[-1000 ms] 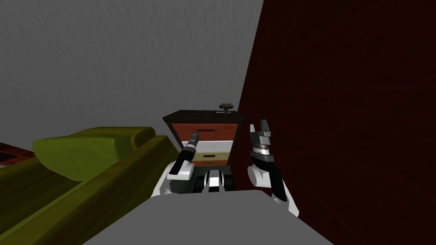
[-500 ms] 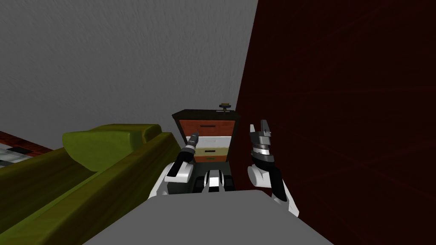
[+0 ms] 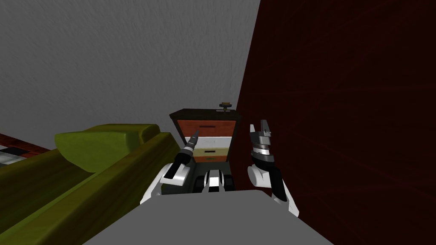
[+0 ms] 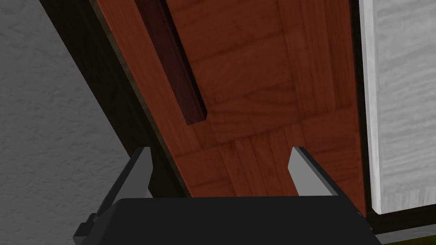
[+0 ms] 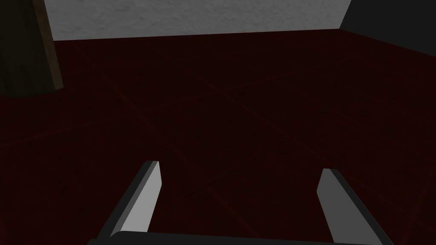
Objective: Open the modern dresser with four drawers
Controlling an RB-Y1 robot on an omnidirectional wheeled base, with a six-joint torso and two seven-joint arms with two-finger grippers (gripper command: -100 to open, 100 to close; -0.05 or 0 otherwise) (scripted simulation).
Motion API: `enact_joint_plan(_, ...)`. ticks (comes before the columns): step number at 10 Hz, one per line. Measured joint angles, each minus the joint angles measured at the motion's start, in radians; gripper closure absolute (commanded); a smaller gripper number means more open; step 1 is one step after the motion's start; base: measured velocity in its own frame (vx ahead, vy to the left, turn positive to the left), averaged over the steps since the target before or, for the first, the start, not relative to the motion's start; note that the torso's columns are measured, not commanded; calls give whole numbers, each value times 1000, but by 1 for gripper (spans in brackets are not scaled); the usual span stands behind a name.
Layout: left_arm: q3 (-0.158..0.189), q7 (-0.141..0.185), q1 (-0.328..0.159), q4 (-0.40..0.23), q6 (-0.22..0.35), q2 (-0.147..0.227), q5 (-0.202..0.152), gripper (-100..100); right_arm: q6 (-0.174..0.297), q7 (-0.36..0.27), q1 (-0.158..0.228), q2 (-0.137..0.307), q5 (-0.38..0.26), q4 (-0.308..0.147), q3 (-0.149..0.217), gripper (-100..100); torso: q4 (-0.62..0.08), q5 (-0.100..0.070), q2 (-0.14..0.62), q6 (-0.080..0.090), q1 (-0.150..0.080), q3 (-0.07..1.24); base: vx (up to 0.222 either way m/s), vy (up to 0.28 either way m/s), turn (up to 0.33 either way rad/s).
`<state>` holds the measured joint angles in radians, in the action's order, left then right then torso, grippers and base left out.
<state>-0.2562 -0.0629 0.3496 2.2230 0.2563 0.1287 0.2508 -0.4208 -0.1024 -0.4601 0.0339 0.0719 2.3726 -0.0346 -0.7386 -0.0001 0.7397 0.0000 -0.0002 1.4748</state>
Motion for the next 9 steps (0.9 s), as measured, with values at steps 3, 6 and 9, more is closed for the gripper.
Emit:
enact_joint_plan(3,1,-2,-1,7,20,20,3,-100,0,0,0,0,0,0,0,0,2,0,-8,0,0,5,139,0,-23)
enact_joint_plan(6,0,-5,2,31,42,-9,6,-100,0,0,0,0,0,0,0,0,0,0,2,0,-1,-1,91,-23,-9)
enact_joint_plan(9,-2,-7,1,37,48,-97,10,-100,0,0,0,0,0,0,0,0,0,0,1,0,1,-1,7,2,-2)
